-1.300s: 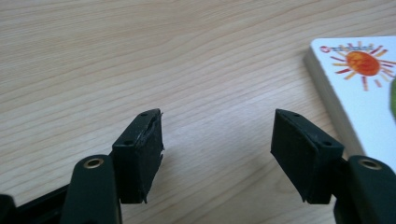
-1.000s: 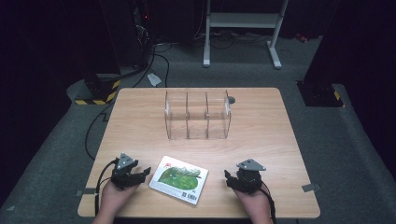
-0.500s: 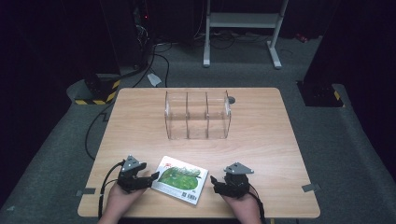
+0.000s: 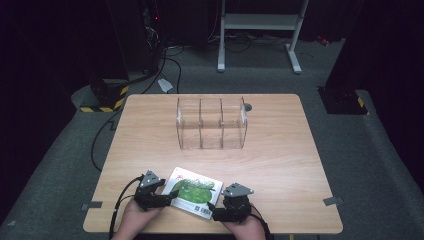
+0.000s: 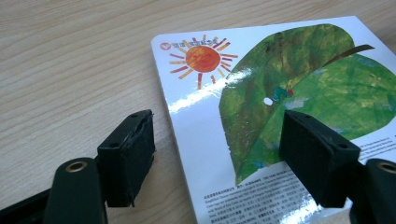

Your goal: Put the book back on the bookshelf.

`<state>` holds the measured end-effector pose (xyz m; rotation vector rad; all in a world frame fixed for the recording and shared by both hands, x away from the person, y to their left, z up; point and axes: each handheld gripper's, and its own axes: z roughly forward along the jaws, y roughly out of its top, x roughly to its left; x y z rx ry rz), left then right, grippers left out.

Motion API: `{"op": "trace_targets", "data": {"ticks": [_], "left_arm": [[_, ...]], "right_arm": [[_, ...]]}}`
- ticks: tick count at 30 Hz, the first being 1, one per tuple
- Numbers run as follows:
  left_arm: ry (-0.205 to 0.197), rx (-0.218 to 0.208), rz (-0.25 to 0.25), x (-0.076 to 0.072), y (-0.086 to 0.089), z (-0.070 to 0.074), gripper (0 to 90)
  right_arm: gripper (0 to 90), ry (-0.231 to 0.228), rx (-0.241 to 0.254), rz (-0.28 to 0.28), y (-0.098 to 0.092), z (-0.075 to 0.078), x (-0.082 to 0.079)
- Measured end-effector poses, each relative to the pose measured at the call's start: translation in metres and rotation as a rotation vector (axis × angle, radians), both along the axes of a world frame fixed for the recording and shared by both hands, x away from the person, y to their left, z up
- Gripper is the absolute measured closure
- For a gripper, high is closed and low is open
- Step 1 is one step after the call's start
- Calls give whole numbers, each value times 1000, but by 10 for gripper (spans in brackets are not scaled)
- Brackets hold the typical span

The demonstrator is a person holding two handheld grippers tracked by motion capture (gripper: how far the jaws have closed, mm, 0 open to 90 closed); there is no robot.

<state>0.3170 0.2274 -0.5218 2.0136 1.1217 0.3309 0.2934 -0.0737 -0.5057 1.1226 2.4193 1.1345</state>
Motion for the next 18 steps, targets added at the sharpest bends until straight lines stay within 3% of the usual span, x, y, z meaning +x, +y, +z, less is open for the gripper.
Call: {"op": "trace_targets", "data": {"ticks": [3, 18], "left_arm": [[4, -11, -4, -1, -2, -1, 267], [2, -13, -15, -2, -5, -1, 267]], "right_arm": [[126, 9, -18, 39, 9, -3, -6], [91, 37, -66, 79, 22, -11, -11]]}}
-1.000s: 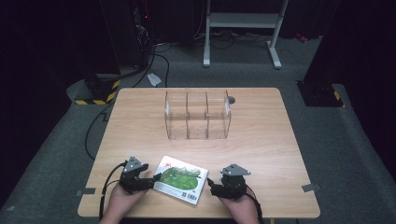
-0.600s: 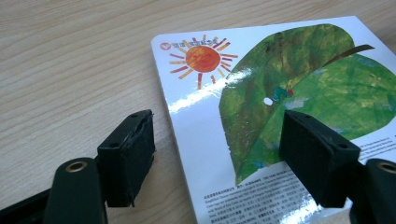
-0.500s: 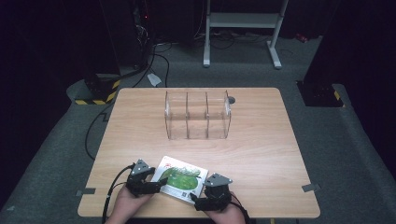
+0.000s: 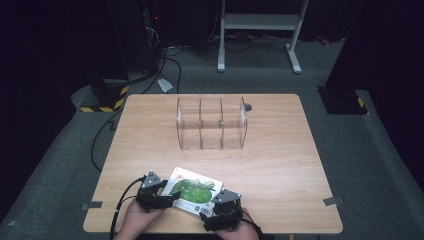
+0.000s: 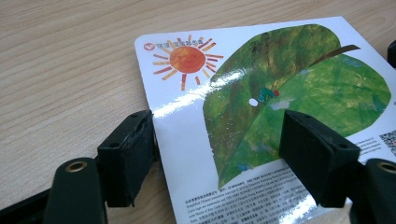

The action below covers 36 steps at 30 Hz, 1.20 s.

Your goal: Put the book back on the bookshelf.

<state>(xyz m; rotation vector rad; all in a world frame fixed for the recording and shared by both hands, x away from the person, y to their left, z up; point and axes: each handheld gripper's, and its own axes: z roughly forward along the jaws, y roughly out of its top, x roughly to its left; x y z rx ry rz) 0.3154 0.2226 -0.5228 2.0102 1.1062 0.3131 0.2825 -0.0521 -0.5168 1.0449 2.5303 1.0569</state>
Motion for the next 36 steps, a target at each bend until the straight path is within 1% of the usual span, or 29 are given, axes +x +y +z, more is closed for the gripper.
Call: {"op": "trace_targets", "data": {"ticks": [1, 3, 8, 15, 22, 30, 36], "left_arm": [[0, 1, 0, 0, 0, 0, 267], [0, 0, 0, 0, 0, 0, 267], [-1, 2, -1, 0, 0, 0, 266], [4, 1, -5, 0, 0, 0, 266], [7, -4, -11, -1, -1, 1, 266], [3, 1, -20, -2, -4, 1, 266], [9, 0, -30, -3, -7, 1, 267]], "right_arm": [[89, 11, -8, 1, 2, -2, 0], [87, 8, -17, 10, 2, -3, 0], [86, 12, -15, 9, 2, -3, 0], [86, 2, -17, 13, 0, -3, 2], [87, -8, -18, -12, -6, -2, 5], [88, -9, -16, -41, -13, -2, 10], [89, -12, -16, -79, -21, -2, 15]]}}
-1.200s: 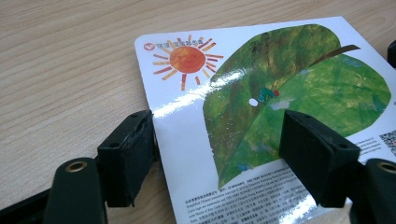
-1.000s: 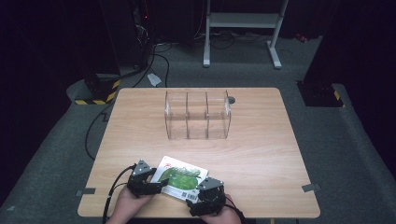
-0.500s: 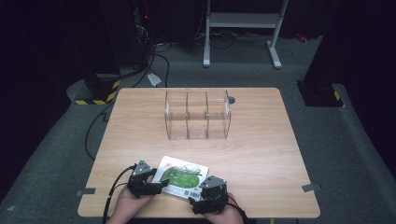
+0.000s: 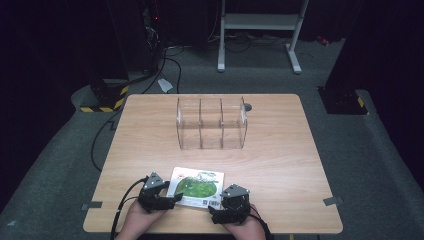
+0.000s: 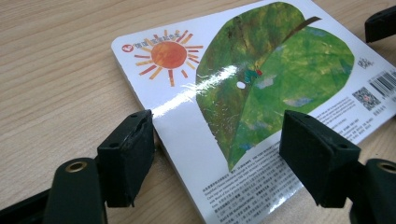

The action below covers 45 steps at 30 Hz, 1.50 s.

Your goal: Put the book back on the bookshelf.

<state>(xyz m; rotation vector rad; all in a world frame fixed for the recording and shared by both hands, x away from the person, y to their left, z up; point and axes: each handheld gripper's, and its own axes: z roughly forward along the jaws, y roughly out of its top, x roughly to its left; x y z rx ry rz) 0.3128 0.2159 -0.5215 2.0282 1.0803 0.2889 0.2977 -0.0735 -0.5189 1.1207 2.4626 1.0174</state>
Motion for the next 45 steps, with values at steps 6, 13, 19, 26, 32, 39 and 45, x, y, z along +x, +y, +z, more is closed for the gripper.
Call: {"op": "trace_targets", "data": {"ticks": [6, 13, 19, 26, 32, 39, 45], "left_arm": [[-3, 6, -16, -1, -4, 0, 272], [-5, 13, -37, -2, -9, 0, 282], [-2, 11, -29, -2, -11, 0, 294], [-4, 5, -21, -2, -16, -1, 295], [4, -11, -21, 1, -22, -1, 295], [25, -29, 24, 8, -26, -1, 315], [43, -62, 71, 11, -28, -1, 324]], "right_arm": [[101, -5, 4, -35, -10, 0, 7], [119, -5, 7, -90, -21, 0, 13], [156, -8, 14, -81, -23, 1, 13], [199, -8, 19, -32, -16, 0, 11], [207, 9, 18, -51, -18, -1, 11], [206, 9, 19, -79, -28, -1, 11], [207, 11, 28, -73, -27, -1, 13]]}}
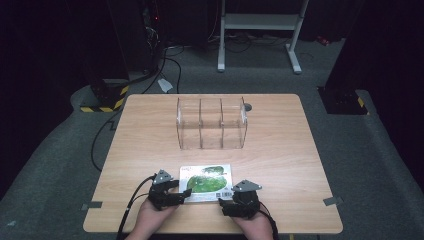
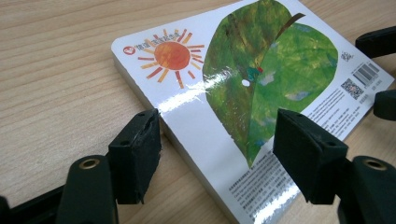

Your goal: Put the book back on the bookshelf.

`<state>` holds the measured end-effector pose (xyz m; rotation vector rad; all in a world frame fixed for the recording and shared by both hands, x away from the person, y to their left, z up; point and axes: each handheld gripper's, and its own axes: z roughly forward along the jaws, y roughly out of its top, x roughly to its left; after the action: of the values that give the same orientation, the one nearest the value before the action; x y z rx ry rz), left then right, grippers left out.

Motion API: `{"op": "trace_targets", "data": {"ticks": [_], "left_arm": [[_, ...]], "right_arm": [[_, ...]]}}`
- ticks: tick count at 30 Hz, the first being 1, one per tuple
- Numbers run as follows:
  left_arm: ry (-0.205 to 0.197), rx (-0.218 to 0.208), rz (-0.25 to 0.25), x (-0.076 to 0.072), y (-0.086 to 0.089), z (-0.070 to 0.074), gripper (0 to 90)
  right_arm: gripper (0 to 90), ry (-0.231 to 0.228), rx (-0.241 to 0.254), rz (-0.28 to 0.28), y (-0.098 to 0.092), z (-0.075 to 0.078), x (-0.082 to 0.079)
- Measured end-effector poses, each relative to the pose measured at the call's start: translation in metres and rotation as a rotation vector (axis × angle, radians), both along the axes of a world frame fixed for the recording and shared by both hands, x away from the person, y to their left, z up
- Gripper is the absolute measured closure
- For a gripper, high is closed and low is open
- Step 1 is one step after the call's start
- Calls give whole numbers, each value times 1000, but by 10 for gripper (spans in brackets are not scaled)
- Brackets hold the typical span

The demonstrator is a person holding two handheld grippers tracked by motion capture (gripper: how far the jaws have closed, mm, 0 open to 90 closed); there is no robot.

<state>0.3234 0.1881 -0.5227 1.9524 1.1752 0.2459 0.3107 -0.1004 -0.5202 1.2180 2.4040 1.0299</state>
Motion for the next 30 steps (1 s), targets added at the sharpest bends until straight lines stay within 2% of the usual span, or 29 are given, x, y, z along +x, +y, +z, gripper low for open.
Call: {"op": "trace_targets", "data": {"ticks": [4, 6, 9, 12, 15, 17, 23, 27, 29, 30], "left_arm": [[-8, 8, 12, 1, -2, 0, 321], [8, -25, 34, 2, -2, 0, 326], [12, -38, 46, 2, -3, -1, 301], [5, -27, 50, 2, -5, -1, 274], [2, -30, 51, 1, -6, -1, 271], [-2, -23, 53, 0, -7, -1, 280], [-14, -22, 65, -1, -5, 0, 326], [-25, -35, 64, -2, -4, 3, 329], [-31, -38, 61, -2, -3, 4, 332], [-32, -53, 66, -3, -3, 5, 332]], "right_arm": [[218, 19, 36, 9, 5, 0, 2], [202, 20, 39, 3, 7, 0, 3], [191, 21, 39, 1, 7, 0, 4], [142, 11, 21, 26, 9, -1, 3], [135, 14, 17, 23, 11, -1, 2], [133, -3, 5, 31, 11, -2, 2], [135, -9, -4, 27, 12, -2, 1], [135, -20, -13, 34, 12, -3, 2], [136, -11, -10, 24, 13, -3, 0], [135, -7, -6, 18, 14, -2, 0]]}}
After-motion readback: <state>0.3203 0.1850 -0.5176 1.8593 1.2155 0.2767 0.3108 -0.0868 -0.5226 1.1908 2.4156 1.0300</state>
